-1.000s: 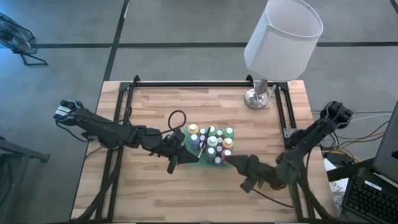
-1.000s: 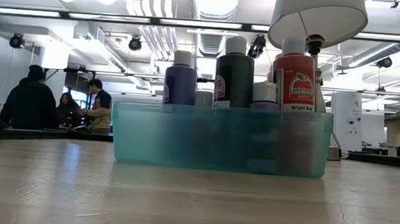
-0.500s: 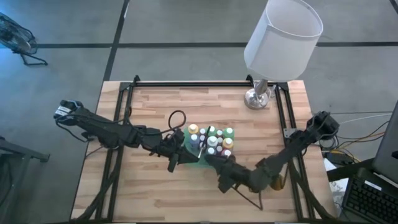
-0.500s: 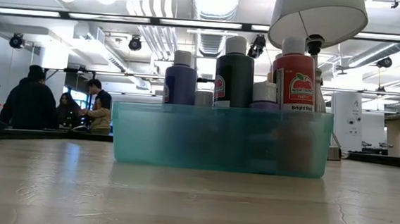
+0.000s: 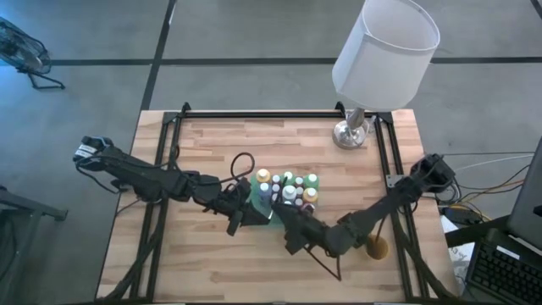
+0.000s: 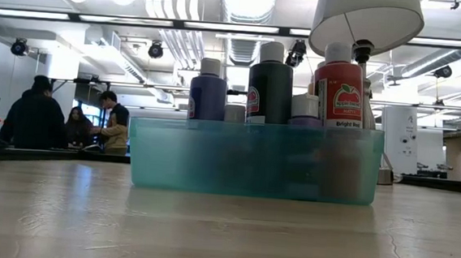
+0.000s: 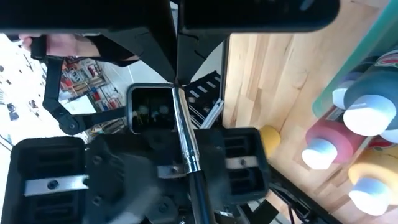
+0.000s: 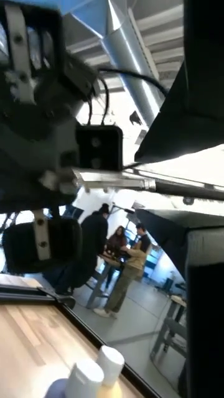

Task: Pick & Place Paint Supplies
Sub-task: Put the silver paintbrush into the yellow cup

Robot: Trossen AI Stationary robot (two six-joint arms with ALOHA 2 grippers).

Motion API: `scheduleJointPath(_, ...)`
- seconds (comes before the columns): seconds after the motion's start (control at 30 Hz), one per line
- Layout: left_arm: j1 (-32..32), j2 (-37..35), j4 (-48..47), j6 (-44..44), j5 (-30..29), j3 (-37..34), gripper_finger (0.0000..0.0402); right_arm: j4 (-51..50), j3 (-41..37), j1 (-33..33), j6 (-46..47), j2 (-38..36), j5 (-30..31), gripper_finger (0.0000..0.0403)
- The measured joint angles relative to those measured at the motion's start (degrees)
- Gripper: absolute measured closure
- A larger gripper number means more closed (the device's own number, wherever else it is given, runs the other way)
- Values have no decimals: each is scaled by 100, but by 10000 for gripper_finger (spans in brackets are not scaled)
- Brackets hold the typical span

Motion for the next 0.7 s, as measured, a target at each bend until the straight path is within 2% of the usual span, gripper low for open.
scheduleJointPath(0.27, 0, 0, -1, -2, 114, 0, 401, -6, -10, -212, 69, 15, -4, 318)
scheduleJointPath(0.43, 0, 0, -25, 305, 94, 0, 395, 28, -10, -286, 391, 17, 0, 372)
scheduleJointPath(0.7, 2, 5, 8, 1185, -182, 2, 337, -17, -15, -288, 736, -5, 299, 383)
